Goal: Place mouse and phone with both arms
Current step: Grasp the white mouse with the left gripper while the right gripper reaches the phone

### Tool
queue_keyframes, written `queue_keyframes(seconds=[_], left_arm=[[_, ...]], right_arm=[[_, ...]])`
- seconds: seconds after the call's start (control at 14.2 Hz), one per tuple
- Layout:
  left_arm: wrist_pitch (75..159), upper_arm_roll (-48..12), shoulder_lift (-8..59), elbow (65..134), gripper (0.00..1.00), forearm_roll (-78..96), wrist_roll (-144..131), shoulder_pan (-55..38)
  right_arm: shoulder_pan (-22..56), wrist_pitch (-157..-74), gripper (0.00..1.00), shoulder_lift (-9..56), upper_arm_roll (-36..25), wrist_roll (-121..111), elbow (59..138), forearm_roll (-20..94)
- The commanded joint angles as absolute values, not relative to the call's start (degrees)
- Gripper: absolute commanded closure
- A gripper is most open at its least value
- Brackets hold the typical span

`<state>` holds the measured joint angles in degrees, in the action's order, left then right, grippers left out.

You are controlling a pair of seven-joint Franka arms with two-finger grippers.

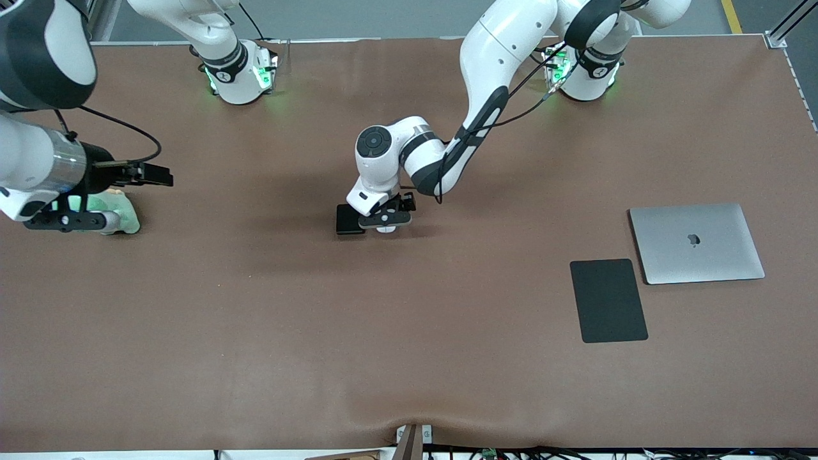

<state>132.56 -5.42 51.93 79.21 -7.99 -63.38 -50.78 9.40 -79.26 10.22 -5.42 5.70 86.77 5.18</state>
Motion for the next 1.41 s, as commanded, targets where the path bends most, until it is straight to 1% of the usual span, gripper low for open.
queue_keyframes(seconds=[0.0, 0.07, 0.14, 0.35, 0.42, 0.63, 0.85, 1.2, 1.34], left_arm=[[133.2, -5.2, 53.1, 77.4, 0.01, -9.5, -65.2, -51.3], [133.2, -5.4, 53.1, 77.5, 0.23, -9.2, -65.3, -51.3], [133.2, -5.4, 53.1, 77.5, 0.37, -9.1, -65.3, -51.3], [133.2, -5.4, 52.4, 77.5, 0.92, -9.1, -65.1, -51.6], [133.2, -5.4, 52.2, 77.5, 1.0, -9.1, -65.1, -51.6], [132.5, -5.4, 50.5, 77.7, 1.0, -9.2, -65.0, -51.0], [132.5, -5.1, 50.0, 77.4, 1.0, -9.7, -64.2, -49.8], [132.7, -6.0, 47.9, 76.6, 1.0, -9.3, -57.1, -43.5], [132.7, -6.0, 46.3, 76.4, 1.0, -9.1, -54.6, -41.3]], right_arm=[[11.9, -83.1, 0.0, 9.7, -5.2, 10.5, 90.0, 5.6], [12.8, -85.1, 0.0, 9.8, -5.2, 12.5, 91.3, 5.6], [13.8, -87.0, 0.0, 9.8, -5.2, 13.8, 92.8, 5.6], [14.8, -89.6, 0.0, 9.9, -5.2, 14.2, 94.7, 5.6], [15.2, -90.0, 0.0, 10.2, -5.1, 14.5, 94.8, 5.7], [17.0, -91.8, 0.0, 10.7, -5.1, 19.5, 96.0, 5.7], [18.1, -96.6, 0.0, 10.6, -4.6, 21.1, 99.7, 7.4], [18.9, -102.6, 0.0, 11.9, -2.2, 22.8, 103.3, 8.3], [19.3, -104.5, 0.0, 13.9, -1.1, 24.6, 103.4, 8.3]])
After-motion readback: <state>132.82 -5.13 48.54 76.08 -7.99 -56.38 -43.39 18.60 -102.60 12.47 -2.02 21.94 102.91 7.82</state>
